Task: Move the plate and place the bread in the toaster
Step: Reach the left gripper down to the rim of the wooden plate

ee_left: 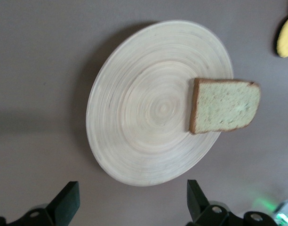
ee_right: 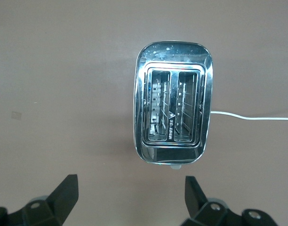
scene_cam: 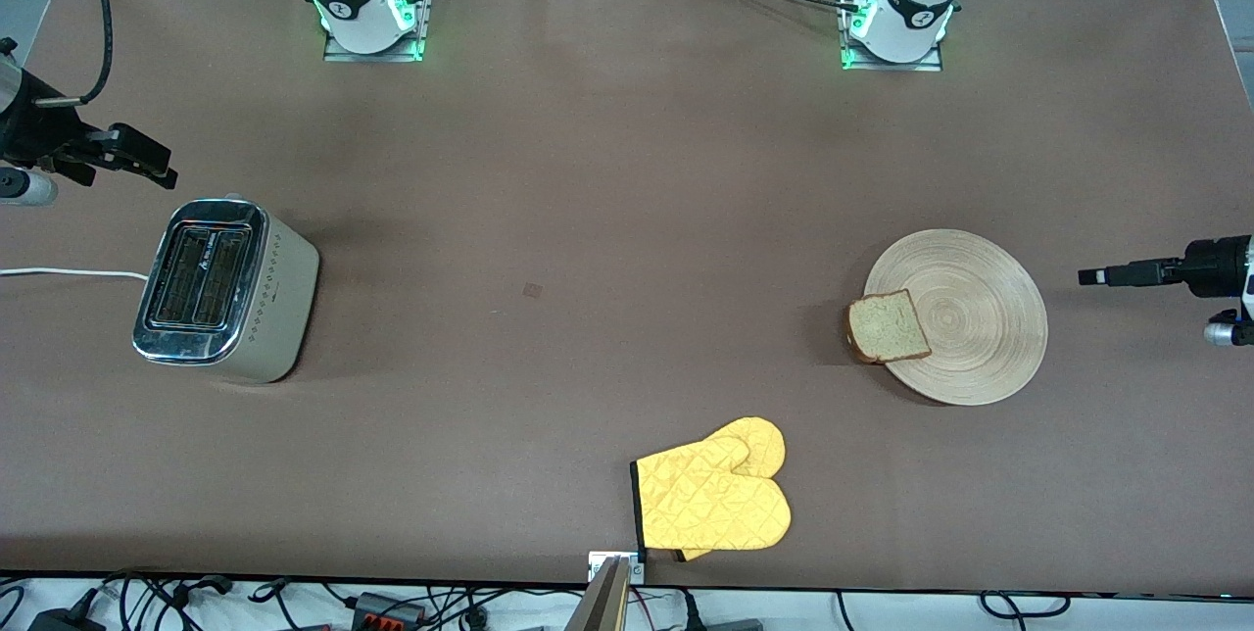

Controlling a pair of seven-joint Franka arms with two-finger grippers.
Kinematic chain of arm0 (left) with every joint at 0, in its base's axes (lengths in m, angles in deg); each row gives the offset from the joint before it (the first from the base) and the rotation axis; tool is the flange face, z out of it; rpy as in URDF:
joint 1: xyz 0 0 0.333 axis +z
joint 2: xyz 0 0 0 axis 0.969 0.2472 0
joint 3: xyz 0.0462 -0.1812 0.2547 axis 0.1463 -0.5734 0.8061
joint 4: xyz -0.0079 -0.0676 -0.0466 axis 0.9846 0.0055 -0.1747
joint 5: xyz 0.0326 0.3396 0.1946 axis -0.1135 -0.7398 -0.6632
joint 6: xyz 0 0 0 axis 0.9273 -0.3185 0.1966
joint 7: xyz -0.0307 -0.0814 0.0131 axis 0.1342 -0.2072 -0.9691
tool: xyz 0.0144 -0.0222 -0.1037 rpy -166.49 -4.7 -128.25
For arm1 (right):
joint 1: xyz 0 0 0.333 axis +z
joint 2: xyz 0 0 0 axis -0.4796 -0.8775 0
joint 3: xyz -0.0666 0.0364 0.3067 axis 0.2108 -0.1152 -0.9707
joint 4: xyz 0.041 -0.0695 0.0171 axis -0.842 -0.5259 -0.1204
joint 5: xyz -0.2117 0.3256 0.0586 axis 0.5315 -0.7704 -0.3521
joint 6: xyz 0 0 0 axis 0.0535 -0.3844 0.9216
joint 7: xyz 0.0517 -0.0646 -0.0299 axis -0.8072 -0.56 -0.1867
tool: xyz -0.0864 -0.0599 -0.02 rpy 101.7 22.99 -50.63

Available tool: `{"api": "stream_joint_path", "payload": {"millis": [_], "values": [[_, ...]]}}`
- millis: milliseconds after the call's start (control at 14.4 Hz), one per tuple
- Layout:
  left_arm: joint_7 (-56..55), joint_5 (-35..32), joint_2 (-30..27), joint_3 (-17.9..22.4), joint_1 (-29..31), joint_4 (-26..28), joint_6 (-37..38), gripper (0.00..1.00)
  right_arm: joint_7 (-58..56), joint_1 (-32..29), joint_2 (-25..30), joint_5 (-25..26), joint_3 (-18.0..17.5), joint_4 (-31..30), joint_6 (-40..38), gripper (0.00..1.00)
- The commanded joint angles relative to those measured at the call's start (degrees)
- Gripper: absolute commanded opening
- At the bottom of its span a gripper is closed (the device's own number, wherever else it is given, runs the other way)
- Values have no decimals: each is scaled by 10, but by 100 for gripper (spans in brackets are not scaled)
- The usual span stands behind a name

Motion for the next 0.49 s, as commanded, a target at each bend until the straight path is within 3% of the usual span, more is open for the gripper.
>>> {"api": "stream_joint_path", "payload": {"millis": [0, 278, 416], "values": [[68, 95, 69, -6, 27, -31, 1, 100, 4, -2, -5, 4, -1, 12, -9, 100], [146, 179, 122, -5, 49, -31, 2, 100, 4, -3, -8, 4, -1, 12, -9, 100], [179, 186, 132, -5, 50, -31, -2, 100, 4, -3, -8, 4, -1, 12, -8, 100]]}}
